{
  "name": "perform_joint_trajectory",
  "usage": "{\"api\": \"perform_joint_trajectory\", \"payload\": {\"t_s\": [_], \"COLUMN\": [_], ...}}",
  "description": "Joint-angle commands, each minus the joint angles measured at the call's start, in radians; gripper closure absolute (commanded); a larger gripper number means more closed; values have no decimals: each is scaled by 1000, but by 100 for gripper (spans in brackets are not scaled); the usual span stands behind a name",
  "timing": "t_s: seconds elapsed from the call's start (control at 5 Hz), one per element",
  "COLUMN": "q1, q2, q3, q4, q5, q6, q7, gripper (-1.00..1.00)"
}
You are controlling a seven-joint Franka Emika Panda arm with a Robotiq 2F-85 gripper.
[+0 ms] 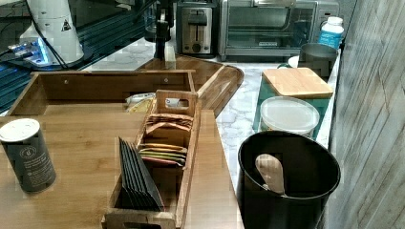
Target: Close the drawer.
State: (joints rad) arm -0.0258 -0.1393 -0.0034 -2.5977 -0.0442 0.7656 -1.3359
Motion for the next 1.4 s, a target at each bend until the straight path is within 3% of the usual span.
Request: {"api": "perform_joint_trajectory", "payload": {"t_s": [0.2,0.4,1.0,1.2,1.4], "q1": [-81,-87,-118,-126,-222], "q2": [0,-32,-22,96,205], "q3": [-120,-159,-204,-268,-239], "q4": [-87,-118,-82,27,208], "q5": [7,-36,-8,50,70], "q6": [63,74,138,152,20], "q7": [-213,-212,-344,-538,-656], "gripper": [100,100,100,100,100]}}
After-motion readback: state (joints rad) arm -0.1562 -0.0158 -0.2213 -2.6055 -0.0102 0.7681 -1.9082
